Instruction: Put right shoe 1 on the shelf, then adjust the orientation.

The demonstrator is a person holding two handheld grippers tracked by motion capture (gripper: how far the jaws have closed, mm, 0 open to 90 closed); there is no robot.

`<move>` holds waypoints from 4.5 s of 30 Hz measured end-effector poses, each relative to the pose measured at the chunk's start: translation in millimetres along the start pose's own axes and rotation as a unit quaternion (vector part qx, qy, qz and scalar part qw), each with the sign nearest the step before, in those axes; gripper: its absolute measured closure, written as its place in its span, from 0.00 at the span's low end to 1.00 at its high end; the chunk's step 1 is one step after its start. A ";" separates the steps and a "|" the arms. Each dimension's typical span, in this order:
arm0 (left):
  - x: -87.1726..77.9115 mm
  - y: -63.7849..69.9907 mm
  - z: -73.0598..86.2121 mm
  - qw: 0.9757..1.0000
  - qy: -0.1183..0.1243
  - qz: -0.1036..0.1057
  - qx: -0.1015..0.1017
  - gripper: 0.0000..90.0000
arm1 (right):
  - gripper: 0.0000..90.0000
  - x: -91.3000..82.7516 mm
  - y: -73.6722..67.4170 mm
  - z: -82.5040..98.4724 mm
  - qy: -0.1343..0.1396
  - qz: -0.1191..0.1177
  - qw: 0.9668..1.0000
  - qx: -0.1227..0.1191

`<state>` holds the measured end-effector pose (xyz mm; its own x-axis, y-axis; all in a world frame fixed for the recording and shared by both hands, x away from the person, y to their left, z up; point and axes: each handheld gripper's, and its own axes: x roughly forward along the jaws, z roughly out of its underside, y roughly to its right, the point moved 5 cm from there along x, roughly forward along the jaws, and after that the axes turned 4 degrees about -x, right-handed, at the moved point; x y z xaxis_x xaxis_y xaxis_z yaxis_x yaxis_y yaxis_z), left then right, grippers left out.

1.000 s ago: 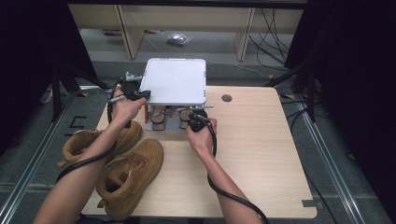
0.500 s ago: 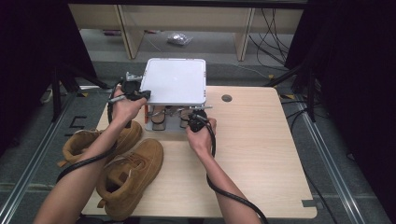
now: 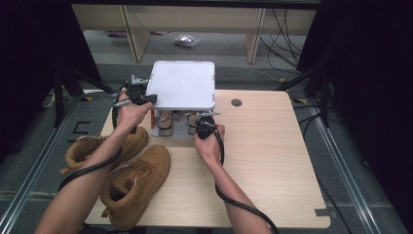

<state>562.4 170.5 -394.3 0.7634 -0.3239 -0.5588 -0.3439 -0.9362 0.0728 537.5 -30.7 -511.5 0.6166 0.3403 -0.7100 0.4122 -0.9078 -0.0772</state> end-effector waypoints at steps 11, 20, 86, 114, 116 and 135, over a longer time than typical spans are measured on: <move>-0.2 -0.4 0.2 1.000 0.000 0.002 0.001 1.00 | 0.96 -0.3 1.0 -0.5 0.000 -0.005 1.000 -0.011; 0.3 -1.1 0.9 1.000 0.011 0.007 -0.012 0.99 | 0.79 -27.6 -2.6 7.6 -0.005 -0.034 0.999 -0.029; -110.5 -75.0 75.6 0.996 -0.057 -0.033 -0.056 0.39 | 0.54 -107.4 55.3 100.3 -0.027 -0.047 0.997 -0.059; -145.8 -122.3 106.3 0.992 -0.070 -0.076 -0.069 0.46 | 0.54 -105.0 52.4 103.8 -0.036 -0.049 0.996 -0.060; -145.6 -124.1 107.2 0.992 -0.075 -0.076 -0.071 0.47 | 0.54 -104.4 52.6 103.6 -0.036 -0.050 0.996 -0.062; -129.9 -145.8 142.0 0.982 -0.135 -0.055 -0.120 0.62 | 0.54 -101.7 54.2 109.5 -0.042 -0.049 0.996 -0.055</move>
<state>435.7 368.4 -449.7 0.6052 -0.2005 -0.7704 -0.1027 -0.9793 0.1743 423.7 -141.4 -520.2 0.5123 0.4006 -0.7596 0.5415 -0.8372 -0.0763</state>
